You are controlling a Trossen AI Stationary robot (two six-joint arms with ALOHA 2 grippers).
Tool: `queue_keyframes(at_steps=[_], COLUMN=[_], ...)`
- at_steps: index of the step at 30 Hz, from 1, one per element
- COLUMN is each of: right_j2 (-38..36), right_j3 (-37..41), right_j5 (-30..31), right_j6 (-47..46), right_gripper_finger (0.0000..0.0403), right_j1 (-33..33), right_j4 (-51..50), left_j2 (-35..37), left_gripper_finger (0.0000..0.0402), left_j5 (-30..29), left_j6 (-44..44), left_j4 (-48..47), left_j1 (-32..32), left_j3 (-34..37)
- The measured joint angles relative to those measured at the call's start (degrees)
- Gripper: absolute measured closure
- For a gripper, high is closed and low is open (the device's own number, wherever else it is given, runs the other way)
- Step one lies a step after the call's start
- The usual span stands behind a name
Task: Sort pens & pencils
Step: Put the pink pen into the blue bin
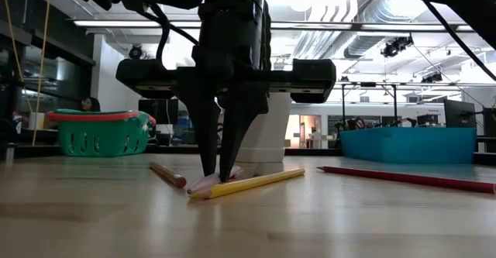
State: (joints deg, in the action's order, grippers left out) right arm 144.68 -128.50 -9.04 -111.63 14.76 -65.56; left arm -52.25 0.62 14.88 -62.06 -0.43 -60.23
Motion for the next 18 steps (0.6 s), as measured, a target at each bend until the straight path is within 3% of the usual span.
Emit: queue_keyframes(at_steps=[18], right_j2=[-0.02], right_j3=[-0.01], right_j5=[1.78], right_j6=[0.02], right_gripper_finger=[0.0382], right_j1=[0.00], right_j4=[-1.07], left_j2=[0.00], left_gripper_finger=[0.0268], left_j5=[0.00], left_j6=[-0.07], left_j4=[-0.70], left_j1=[0.01], left_j3=[0.00])
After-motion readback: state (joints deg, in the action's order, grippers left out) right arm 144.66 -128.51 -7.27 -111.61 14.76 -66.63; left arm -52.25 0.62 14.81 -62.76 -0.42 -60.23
